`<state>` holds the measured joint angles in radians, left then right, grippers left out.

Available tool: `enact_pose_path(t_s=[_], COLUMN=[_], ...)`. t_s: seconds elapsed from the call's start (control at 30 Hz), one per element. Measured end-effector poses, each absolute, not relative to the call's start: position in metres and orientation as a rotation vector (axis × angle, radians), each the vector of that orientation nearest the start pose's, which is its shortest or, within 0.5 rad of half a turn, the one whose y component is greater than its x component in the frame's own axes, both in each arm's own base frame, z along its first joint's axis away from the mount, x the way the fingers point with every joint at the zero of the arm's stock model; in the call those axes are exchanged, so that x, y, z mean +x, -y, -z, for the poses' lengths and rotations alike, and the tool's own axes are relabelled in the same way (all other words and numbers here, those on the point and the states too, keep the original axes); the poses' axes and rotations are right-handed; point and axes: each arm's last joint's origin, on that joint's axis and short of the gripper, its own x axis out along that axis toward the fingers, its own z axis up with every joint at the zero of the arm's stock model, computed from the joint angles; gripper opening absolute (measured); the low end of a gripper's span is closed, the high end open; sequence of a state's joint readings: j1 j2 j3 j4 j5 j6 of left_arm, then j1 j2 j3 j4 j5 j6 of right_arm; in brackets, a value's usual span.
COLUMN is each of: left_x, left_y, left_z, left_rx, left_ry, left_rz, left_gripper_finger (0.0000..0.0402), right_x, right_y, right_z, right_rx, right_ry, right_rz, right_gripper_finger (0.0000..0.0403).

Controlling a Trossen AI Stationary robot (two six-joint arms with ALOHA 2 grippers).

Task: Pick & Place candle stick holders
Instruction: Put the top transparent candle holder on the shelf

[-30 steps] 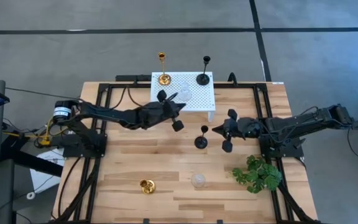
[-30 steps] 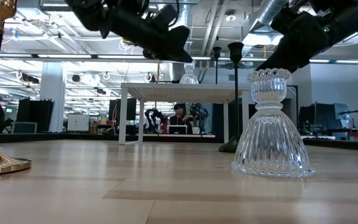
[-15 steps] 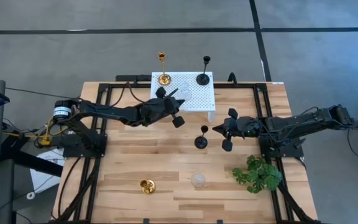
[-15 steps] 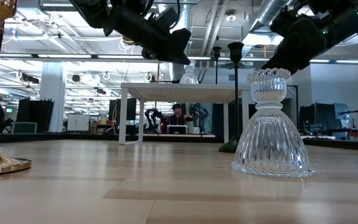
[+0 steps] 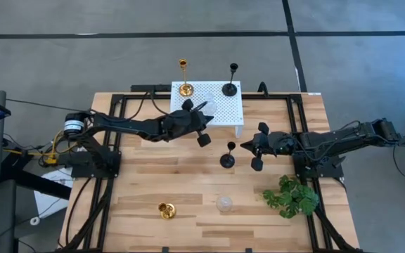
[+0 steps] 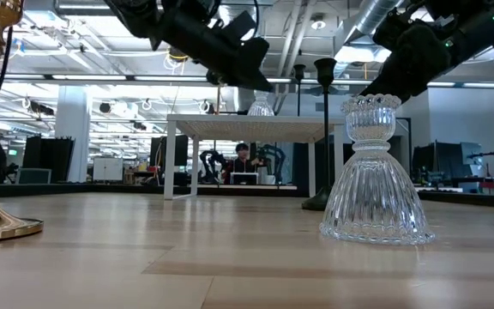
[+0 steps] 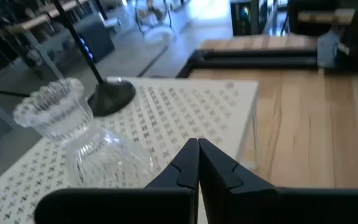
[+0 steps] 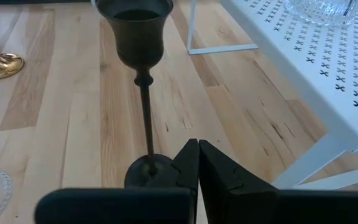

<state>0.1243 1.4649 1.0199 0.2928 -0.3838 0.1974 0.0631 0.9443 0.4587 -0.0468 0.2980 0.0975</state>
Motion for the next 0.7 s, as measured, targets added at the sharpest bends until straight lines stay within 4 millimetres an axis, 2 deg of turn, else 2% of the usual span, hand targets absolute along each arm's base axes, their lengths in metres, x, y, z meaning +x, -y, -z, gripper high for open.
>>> enact_pose_path(t_s=[0.1,0.37,0.7], left_x=[0.335,0.332,0.329], left_y=[-0.053,-0.058,-0.086], left_z=[-0.302,-0.303,-0.298], left_rx=[0.219,0.21,0.162], left_ry=[-0.237,-0.255,-0.262], left_rz=[-0.496,-0.575,-0.603], left_gripper_finger=[0.0002,0.0002,0.0002], right_x=[0.192,0.192,0.192], right_y=[-0.004,-0.004,-0.004], right_z=[-0.207,-0.207,-0.207], right_rx=[-0.001,-0.002,-0.002], right_ry=[-0.515,-0.518,-0.518], right_rz=[0.254,0.255,0.254], right_gripper_finger=[0.0,0.0,0.0])
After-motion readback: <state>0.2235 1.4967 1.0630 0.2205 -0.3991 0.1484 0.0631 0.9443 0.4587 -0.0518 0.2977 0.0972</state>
